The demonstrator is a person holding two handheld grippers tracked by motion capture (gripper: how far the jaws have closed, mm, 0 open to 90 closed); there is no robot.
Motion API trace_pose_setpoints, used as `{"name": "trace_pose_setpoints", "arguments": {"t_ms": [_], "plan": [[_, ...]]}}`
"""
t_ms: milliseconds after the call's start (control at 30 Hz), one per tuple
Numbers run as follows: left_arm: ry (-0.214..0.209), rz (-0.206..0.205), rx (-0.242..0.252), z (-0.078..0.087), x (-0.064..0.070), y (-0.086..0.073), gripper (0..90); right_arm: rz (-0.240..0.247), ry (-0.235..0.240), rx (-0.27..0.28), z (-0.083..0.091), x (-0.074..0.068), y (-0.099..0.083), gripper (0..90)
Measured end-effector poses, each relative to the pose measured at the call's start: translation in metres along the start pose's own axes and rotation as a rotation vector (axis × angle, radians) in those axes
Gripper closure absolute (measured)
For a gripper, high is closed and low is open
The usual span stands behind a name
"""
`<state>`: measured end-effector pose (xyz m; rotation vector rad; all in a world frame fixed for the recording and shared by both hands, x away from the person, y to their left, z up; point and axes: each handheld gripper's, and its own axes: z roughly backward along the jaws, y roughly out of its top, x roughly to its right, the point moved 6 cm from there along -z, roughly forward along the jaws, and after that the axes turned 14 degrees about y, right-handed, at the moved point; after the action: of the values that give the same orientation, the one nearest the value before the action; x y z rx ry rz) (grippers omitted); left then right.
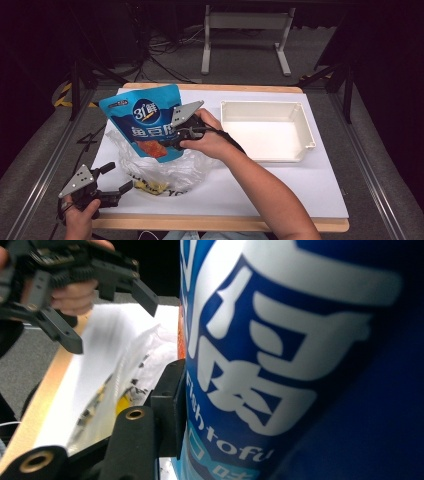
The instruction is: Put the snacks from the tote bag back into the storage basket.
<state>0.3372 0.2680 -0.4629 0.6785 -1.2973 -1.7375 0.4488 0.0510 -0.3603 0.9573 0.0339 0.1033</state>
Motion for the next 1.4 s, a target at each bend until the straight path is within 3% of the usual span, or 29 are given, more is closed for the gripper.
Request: {"name": "trace_pose_setpoints", "arguments": {"t_ms": [800,1200,1400], "plan": [[-0.001,0.0,0.006,0.0,0.0,0.0,6.1,0.028,-0.03,0.092,0.045,-0.003,0.033,51.2],[0.0,0.0,0.006,0.0,0.0,0.0,6.2,0.032,-0.051,0.089,0.06,-0.004,0.029,51.2],[0.001,0.0,0.007,-0.001,0.0,0.0,6.2,0.026,-0.079,0.094,0.078,-0.003,0.021,51.1]]}}
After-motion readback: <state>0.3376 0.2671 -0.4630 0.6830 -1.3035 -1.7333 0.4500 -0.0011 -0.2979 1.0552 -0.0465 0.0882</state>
